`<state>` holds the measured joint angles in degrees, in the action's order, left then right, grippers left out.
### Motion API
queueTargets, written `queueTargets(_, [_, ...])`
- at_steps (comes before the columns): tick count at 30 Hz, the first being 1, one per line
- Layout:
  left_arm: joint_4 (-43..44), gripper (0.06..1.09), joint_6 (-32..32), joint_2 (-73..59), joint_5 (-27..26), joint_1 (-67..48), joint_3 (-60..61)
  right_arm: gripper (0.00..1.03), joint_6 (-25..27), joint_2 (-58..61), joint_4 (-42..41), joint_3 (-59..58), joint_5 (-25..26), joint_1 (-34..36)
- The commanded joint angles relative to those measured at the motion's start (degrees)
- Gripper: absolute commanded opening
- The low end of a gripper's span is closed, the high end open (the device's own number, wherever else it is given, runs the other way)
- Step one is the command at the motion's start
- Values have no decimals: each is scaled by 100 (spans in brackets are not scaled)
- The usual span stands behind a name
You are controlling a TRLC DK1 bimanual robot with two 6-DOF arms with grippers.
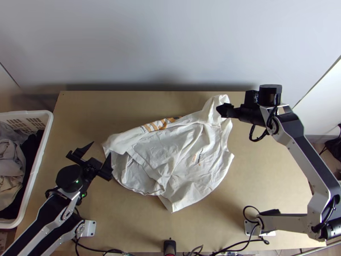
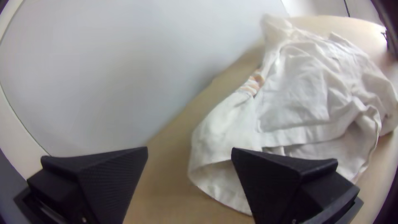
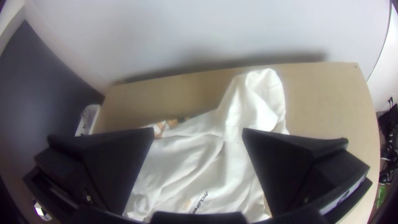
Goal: Fold the t-shirt
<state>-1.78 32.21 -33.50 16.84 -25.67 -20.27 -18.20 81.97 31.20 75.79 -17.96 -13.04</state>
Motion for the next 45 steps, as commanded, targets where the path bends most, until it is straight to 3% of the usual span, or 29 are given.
queueTargets(1, [-244,104,1367,62,-884,1038,146,98,-79,-103,106,155,11,-305])
queueTargets(4, [-455,104,1218,-465,-1517,1460,-302,98,-176,-103,123,270,20,-445])
queueTargets(8, [-86,104,937,-685,-1693,1091,-232,98,-343,-103,132,226,38,-516])
queueTargets(11, [336,104,1631,-693,-1719,862,111,98,-404,-147,202,217,38,-551])
queueTargets(13, [952,104,2519,-834,-1965,1091,463,98,-422,-173,237,217,47,-560])
queueTargets(16, [899,104,3573,-298,-3213,1846,753,98,-466,-191,255,217,64,-560])
queueTargets(19, [530,103,4039,669,-3899,1767,1034,98,-545,-199,255,182,73,-533])
queueTargets(22, [1206,103,4628,792,-4286,1495,1517,98,-615,-191,237,155,64,-516])
queueTargets(28, [2446,103,4927,19,-4382,616,1544,98,-747,-217,176,164,64,-507])
queueTargets(35, [4309,103,5630,-2196,-4382,686,1315,98,-843,-437,255,173,55,-384])
queueTargets(39, [4854,103,5815,-3392,-4426,1091,770,98,-852,-604,352,182,47,-384])
queueTargets(45, [4924,103,6236,-4235,-4461,1521,340,98,-879,-727,431,164,29,-357])
